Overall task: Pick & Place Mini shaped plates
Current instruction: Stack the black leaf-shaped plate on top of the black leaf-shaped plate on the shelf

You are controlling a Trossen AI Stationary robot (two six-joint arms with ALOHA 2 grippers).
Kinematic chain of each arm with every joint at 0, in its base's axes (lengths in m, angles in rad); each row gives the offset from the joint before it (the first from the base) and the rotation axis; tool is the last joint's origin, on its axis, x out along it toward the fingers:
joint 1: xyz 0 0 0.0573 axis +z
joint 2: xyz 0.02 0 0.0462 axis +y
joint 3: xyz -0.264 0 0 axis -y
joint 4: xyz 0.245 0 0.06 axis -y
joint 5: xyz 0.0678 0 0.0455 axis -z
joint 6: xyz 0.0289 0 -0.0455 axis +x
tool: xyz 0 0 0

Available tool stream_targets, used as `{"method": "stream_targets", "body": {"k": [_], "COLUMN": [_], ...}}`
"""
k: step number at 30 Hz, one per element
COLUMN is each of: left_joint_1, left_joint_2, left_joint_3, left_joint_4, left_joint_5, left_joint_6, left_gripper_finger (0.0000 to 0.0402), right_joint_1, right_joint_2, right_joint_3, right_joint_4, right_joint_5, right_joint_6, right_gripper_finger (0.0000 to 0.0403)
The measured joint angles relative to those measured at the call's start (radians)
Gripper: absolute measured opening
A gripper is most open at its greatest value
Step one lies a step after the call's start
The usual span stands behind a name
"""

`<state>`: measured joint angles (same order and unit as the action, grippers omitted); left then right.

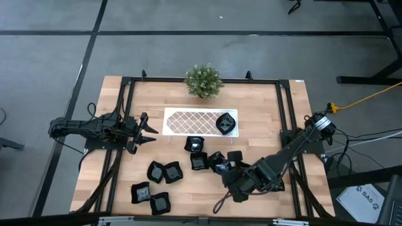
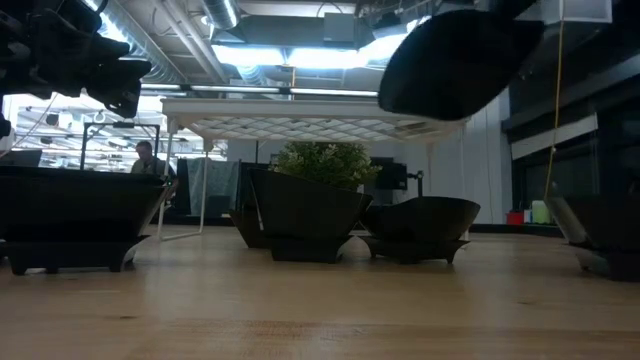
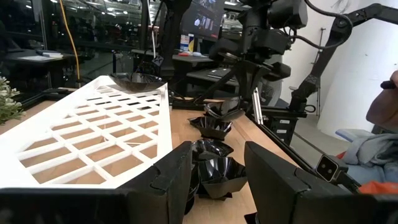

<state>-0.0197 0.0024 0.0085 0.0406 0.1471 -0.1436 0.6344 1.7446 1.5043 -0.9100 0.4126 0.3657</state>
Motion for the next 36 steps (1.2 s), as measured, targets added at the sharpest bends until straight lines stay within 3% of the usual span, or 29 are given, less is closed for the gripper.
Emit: {"method": "stream_targets", "body": {"k": [10, 22, 36], "left_joint_1": [0.0, 0.0, 0.0], "left_joint_2": [0.0, 0.0, 0.0], "left_joint_3": [0.0, 0.0, 0.0], "left_joint_4": [0.0, 0.0, 0.0], "left_joint_5": [0.0, 0.0, 0.0], "left_joint_6": [0.0, 0.0, 0.0], "left_gripper_finger": [0.0143, 0.0143, 0.0143], "right_joint_1": [-0.034, -0.104, -0.201], "right_joint_2": [-0.079, -0.138, -0.138], "right_joint_3": [0.0, 0.0, 0.0], "right_joint_4": [-0.006, -0.018, -0.204], "right_joint_5": [0.111, 0.469, 0.422], "right_joint_6": [-0.043, 0.093, 0.351], "right_gripper_finger": [0.0, 0.0, 0.0]}}
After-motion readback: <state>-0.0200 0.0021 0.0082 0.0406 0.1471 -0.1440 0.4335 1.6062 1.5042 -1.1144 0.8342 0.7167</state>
